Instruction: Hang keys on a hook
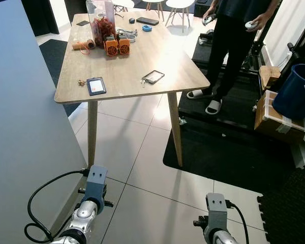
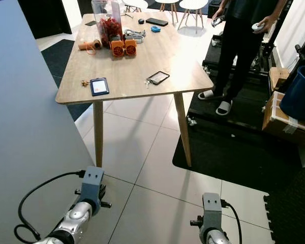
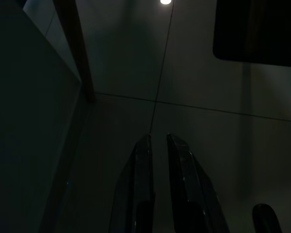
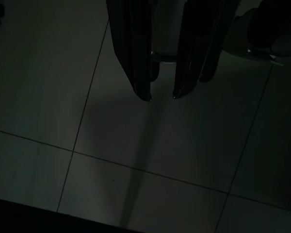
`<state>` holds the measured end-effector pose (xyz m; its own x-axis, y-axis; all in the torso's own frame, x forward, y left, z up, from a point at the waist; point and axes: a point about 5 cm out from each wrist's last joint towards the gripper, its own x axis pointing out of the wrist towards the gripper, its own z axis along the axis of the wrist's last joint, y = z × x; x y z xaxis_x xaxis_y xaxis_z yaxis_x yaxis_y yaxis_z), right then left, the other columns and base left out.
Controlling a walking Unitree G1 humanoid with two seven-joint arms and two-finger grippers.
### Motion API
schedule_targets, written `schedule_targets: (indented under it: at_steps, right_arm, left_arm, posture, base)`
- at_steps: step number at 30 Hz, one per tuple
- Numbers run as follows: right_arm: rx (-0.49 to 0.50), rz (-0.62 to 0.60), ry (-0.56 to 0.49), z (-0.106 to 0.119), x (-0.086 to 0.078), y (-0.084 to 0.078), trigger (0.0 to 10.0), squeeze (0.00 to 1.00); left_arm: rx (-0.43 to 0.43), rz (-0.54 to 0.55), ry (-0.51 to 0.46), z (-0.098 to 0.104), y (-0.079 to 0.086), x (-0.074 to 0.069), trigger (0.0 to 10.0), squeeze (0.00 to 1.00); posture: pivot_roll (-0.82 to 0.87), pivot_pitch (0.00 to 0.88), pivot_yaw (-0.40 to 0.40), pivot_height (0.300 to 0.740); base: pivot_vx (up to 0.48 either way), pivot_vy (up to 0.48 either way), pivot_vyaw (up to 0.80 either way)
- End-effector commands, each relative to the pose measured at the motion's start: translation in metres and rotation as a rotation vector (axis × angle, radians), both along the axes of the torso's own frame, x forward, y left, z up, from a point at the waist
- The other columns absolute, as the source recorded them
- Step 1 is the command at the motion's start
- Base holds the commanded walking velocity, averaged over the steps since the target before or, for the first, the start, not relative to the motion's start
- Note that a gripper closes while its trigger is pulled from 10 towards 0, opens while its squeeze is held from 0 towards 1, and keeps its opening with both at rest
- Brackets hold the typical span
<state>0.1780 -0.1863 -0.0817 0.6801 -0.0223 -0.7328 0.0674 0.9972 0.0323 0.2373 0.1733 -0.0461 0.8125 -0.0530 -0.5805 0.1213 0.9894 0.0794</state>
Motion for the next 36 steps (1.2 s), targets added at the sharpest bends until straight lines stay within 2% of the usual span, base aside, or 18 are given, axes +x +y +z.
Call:
schedule_targets:
  at_steps: [1, 20, 26, 36]
  right_arm:
    - [0.004, 0.001, 0.014, -0.0012, -0.0015, 0.0005, 10.0, 0.0]
    - [0.002, 0.005, 0.016, -0.0013, -0.0019, -0.0002, 10.0, 0.0]
    - [0.002, 0.005, 0.015, -0.0012, -0.0017, -0.0004, 10.0, 0.0]
    - [-0.001, 0.009, 0.015, -0.0011, -0.0021, -0.0014, 10.0, 0.0]
  left_arm:
    - [0.005, -0.001, 0.0, 0.0003, 0.0007, 0.0006, 10.0, 0.0]
    - [-0.018, 0.013, 0.031, -0.0024, 0.0014, -0.002, 10.0, 0.0]
    - [-0.021, 0.003, 0.019, -0.0013, 0.0002, -0.0009, 10.0, 0.0]
    - [-0.03, 0.008, -0.007, 0.0009, 0.0025, 0.0, 10.0, 0.0]
  posture:
    - [0.06, 0.042, -0.024, 0.74]
    - [0.06, 0.046, -0.028, 0.74]
    - [0.06, 0.045, -0.028, 0.74]
    - [0.06, 0.038, -0.031, 0.74]
  base:
    - [0.0, 0.0, 0.0]
    - [0.0, -0.038, 0.0]
    - [0.0, 0.48, 0.0]
    - [0.0, 0.0, 0.0]
